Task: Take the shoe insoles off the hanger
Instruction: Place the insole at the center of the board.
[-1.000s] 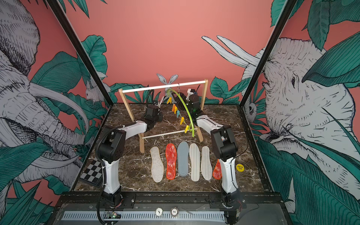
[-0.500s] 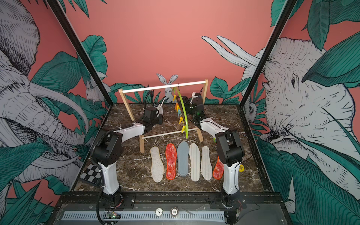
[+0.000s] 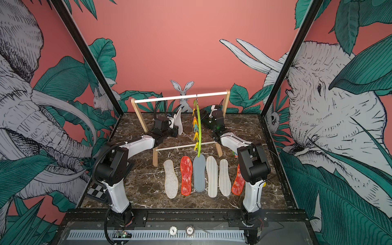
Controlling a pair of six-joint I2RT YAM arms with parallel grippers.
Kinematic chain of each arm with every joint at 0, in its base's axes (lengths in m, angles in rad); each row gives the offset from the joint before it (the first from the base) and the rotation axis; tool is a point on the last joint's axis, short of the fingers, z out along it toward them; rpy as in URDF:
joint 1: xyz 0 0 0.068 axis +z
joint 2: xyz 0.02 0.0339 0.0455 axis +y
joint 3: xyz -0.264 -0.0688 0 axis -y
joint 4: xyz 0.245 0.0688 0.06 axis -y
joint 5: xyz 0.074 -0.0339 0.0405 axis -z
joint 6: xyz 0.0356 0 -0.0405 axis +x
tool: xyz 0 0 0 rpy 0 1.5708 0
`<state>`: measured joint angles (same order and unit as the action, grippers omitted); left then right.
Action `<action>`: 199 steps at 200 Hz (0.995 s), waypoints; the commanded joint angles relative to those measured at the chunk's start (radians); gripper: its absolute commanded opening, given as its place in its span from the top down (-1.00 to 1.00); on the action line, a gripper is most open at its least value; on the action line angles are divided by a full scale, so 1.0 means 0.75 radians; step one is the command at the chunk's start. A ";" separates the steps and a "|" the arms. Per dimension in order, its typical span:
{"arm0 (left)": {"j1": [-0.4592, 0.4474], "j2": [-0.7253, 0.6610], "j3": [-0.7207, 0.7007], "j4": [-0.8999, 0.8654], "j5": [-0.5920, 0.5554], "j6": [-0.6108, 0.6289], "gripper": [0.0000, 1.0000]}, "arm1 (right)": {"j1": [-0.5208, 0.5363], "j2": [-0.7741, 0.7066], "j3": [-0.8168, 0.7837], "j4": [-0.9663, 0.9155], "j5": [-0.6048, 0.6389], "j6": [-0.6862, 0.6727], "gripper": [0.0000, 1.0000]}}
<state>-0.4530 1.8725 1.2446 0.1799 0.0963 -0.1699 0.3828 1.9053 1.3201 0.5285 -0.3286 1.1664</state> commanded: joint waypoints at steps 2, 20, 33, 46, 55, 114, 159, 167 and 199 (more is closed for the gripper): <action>-0.005 -0.080 -0.014 -0.034 0.078 -0.016 1.00 | -0.008 -0.045 0.008 0.080 0.011 0.000 -0.64; -0.005 -0.083 -0.019 -0.033 0.080 -0.021 1.00 | 0.000 -0.027 0.036 0.069 -0.019 -0.003 -0.62; -0.006 -0.082 -0.022 -0.029 0.082 -0.022 1.00 | 0.008 -0.026 0.042 0.065 -0.026 -0.009 -0.62; -0.006 -0.080 -0.023 -0.026 0.085 -0.025 1.00 | 0.019 -0.026 0.041 0.059 -0.027 -0.021 -0.61; -0.005 -0.081 -0.019 -0.028 0.087 -0.025 1.00 | 0.026 -0.022 0.046 0.054 -0.038 -0.028 -0.62; -0.005 -0.077 -0.023 -0.025 0.090 -0.030 1.00 | 0.065 -0.029 0.018 0.039 0.021 -0.026 -0.64; -0.003 -0.080 -0.024 -0.023 0.083 -0.029 1.00 | 0.102 -0.041 0.046 -0.015 0.073 -0.046 -0.65; -0.003 -0.081 -0.023 -0.023 0.080 -0.030 1.00 | 0.109 -0.041 0.046 -0.021 0.081 -0.050 -0.65; -0.003 -0.076 -0.023 -0.016 0.083 -0.035 1.00 | 0.127 -0.067 0.021 -0.023 0.081 -0.073 -0.64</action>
<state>-0.4530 1.8641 1.2423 0.1696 0.1505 -0.1879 0.4641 1.9045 1.3254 0.4946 -0.2817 1.1446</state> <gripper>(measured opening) 0.062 0.822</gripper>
